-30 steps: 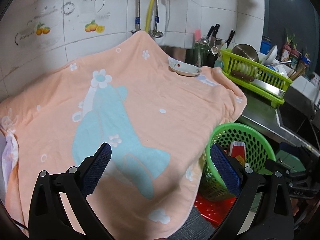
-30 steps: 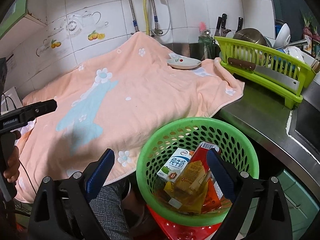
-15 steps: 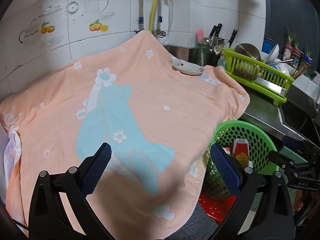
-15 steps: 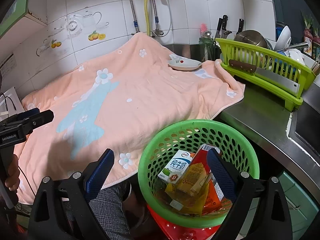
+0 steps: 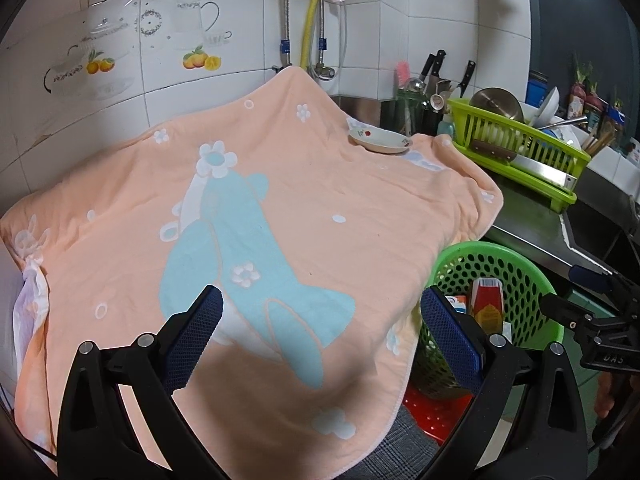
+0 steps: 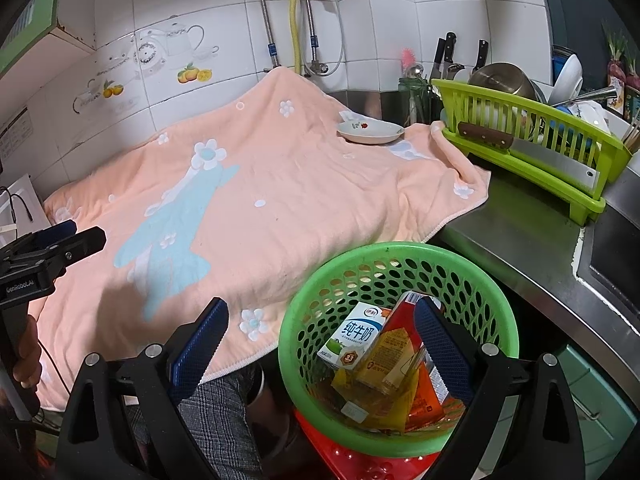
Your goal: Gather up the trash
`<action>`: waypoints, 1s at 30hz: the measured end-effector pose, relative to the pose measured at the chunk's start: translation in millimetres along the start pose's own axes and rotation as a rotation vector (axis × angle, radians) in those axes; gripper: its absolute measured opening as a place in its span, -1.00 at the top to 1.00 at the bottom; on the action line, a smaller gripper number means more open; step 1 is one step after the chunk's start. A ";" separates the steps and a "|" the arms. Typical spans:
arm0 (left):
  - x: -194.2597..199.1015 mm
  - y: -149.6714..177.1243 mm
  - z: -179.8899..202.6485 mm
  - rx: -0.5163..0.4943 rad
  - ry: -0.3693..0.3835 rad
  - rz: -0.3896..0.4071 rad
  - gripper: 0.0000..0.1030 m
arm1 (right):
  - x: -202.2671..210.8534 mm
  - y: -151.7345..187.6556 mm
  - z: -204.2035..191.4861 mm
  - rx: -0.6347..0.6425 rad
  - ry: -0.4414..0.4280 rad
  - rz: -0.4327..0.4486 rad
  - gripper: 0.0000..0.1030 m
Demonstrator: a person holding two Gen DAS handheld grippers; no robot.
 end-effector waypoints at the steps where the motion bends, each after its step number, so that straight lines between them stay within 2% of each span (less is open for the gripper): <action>1: 0.0 0.4 -0.1 0.000 0.001 -0.001 -0.90 | 0.3 -0.1 -0.3 0.001 0.000 0.001 -0.76; 17: 0.1 2.2 -3.8 0.003 0.004 -0.003 -0.90 | 2.0 -2.0 -2.1 0.003 0.000 0.005 -0.76; 30: 4.6 -0.3 -4.1 0.010 -0.004 0.026 -0.90 | 10.5 -10.7 -8.4 0.021 0.023 0.047 -0.77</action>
Point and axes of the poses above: each gripper's, at about its wrist camera, not at the fingertips, and x roughly against the way its jaws point, z to its right, y to its underside, the point moved 3 cm from there along -x, roughly the way its jaws point, and after that the axes turned 12 degrees about y, right-handed, at the moved point
